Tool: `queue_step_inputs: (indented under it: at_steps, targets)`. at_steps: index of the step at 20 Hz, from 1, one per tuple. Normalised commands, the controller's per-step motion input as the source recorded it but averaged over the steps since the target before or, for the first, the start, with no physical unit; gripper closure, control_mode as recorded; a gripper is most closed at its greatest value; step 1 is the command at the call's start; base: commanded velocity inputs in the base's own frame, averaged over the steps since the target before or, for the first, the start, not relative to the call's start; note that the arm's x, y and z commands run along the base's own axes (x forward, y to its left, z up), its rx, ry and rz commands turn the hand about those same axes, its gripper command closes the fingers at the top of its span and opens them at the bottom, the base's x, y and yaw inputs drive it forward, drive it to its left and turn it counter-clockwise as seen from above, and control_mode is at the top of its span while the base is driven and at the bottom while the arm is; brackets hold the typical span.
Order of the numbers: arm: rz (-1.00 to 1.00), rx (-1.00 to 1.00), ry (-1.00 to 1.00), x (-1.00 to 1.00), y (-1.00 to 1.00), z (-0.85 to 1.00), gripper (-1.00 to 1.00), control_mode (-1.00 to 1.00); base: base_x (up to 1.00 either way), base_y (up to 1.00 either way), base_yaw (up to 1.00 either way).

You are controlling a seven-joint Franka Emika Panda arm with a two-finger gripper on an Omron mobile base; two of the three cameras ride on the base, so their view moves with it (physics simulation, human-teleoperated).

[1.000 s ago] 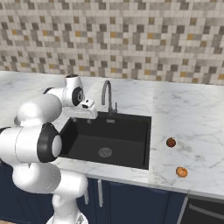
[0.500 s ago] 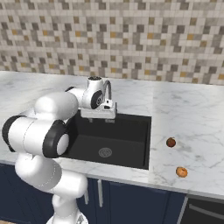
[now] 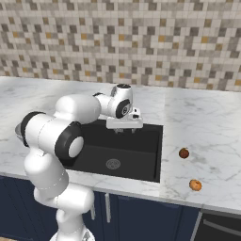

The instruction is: There is a mixed pile of frozen fruits and vegetables on the counter. Locate all the frozen vegetables and place the items in a bowl on the counter. Take all the frozen fruits and defrost them in a running sink.

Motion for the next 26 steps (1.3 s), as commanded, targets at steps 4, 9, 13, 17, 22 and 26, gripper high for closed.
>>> queue_step_inputs:
  at_steps: [4, 9, 13, 17, 22, 26]
  targets:
    - [0.0, -0.04, -0.05, 0.01, -0.93, -0.01, -1.0, -1.0, 0.0, 0.0, 0.0]
    - [-0.16, -0.01, 0.0, -0.01, -0.86, -0.01, -1.0, -1.0, 0.0, 0.0, 0.0]
    - [-0.3, -0.03, 0.01, 0.02, -0.55, -0.03, -1.0, -1.0, 0.0, 0.0, 0.0]
    - [-0.29, 0.0, 0.0, 0.13, -0.56, -0.2, -1.0, -1.0, 0.0, 0.0, 0.0]
    - [-0.18, 0.0, 0.01, 0.09, -0.74, -0.1, -1.0, -1.0, 0.0, 0.0, 0.0]
    - [0.0, 0.01, -0.01, 0.01, -0.71, 0.0, -1.0, -1.0, 0.0, 0.0, 0.0]
